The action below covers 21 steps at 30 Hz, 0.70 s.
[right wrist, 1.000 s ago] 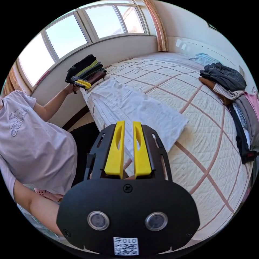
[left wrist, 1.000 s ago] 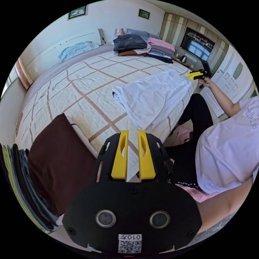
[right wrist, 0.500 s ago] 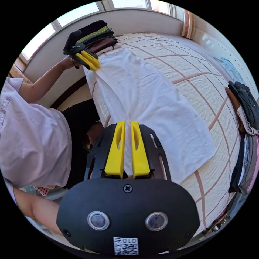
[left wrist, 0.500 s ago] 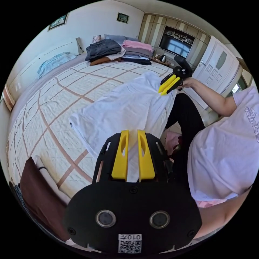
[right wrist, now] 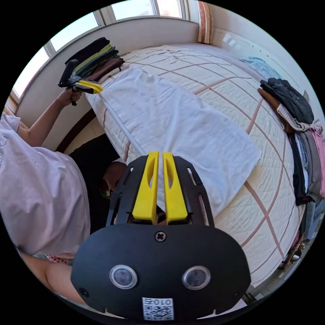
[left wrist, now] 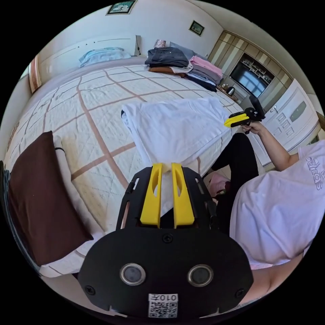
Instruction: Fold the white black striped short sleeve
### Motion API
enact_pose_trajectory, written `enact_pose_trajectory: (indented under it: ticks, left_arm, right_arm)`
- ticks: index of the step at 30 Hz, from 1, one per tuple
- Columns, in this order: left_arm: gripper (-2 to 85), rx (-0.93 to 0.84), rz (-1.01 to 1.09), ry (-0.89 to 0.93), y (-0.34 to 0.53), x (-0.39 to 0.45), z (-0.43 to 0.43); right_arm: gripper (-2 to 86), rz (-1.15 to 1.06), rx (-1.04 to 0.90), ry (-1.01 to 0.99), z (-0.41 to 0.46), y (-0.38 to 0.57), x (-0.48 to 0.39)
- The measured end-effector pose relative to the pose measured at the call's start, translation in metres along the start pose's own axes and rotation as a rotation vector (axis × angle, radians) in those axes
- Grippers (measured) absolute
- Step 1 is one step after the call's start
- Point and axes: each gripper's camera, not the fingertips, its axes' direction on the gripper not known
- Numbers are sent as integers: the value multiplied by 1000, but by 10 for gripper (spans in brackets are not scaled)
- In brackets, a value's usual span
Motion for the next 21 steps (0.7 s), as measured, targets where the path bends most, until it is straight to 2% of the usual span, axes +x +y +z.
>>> enact_pose_trajectory:
  ticks: [4, 8, 14, 17, 21]
  left_arm:
    - [57, 112, -213, -80, 27, -33, -51]
    - [62, 179, -376, -73, 53, -77, -72]
    - [79, 293, -424, -35, 91, -113, -101]
    - [95, 307, -413, 2, 103, -131, -114]
    - [102, 324, -440, 73, 113, -163, -123]
  right_arm:
    - [80, 24, 125, 48, -9, -24, -28]
    - [103, -111, 228, 51, 34, -78, -102]
    - [113, -365, 155, 99, 129, -145, -206]
    - [112, -463, 97, 244, 173, -153, -236]
    - [96, -500, 24, 343, 212, -151, -240]
